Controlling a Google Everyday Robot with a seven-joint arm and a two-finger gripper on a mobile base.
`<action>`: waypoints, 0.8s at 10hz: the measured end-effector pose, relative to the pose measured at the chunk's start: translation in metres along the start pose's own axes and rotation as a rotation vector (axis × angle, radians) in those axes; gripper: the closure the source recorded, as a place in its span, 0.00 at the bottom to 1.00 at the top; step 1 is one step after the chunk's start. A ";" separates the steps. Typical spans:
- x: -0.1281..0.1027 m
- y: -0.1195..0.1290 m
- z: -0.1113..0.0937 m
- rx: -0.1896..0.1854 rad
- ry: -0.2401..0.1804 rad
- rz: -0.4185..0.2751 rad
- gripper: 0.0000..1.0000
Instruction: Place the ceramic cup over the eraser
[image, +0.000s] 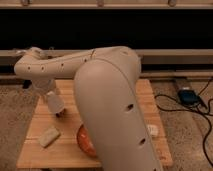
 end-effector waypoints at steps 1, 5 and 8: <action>-0.001 -0.003 0.008 0.011 0.020 0.010 0.54; -0.001 -0.007 0.029 0.012 0.087 0.044 0.21; -0.002 -0.015 0.034 -0.047 0.128 0.070 0.20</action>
